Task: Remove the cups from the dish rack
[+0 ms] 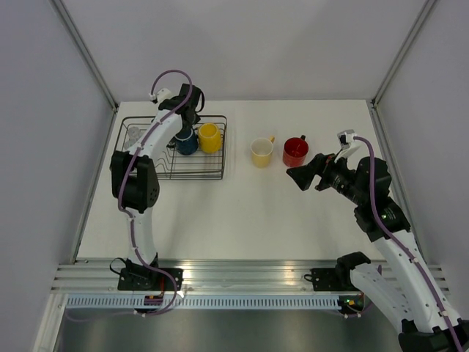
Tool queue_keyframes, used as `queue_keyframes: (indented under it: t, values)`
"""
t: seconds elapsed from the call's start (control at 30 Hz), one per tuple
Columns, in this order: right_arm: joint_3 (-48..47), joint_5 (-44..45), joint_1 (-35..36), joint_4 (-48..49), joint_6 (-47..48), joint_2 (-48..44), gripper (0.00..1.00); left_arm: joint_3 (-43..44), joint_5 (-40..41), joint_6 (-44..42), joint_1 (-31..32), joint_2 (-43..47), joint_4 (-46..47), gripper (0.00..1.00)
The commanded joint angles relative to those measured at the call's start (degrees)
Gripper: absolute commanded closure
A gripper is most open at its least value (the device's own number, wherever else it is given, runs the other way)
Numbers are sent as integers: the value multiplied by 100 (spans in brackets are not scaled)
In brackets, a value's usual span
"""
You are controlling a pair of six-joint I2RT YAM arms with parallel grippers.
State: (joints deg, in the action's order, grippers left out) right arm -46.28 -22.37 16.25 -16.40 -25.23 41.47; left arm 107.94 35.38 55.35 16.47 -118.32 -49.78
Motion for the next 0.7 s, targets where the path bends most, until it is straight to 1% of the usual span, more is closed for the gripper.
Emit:
queue_keyframes:
  t: [0.0, 0.17, 0.67]
  values:
    - [14, 5, -8, 164, 1, 27, 2, 245, -110, 213, -47, -156, -84, 0]
    - [23, -22, -17, 190, 10, 71, 2, 324, -233, 239, -74, -428, -76, 0]
    - [84, -57, -8, 331, 1, 168, 2, 324, -347, 345, -82, -745, -76, 0]
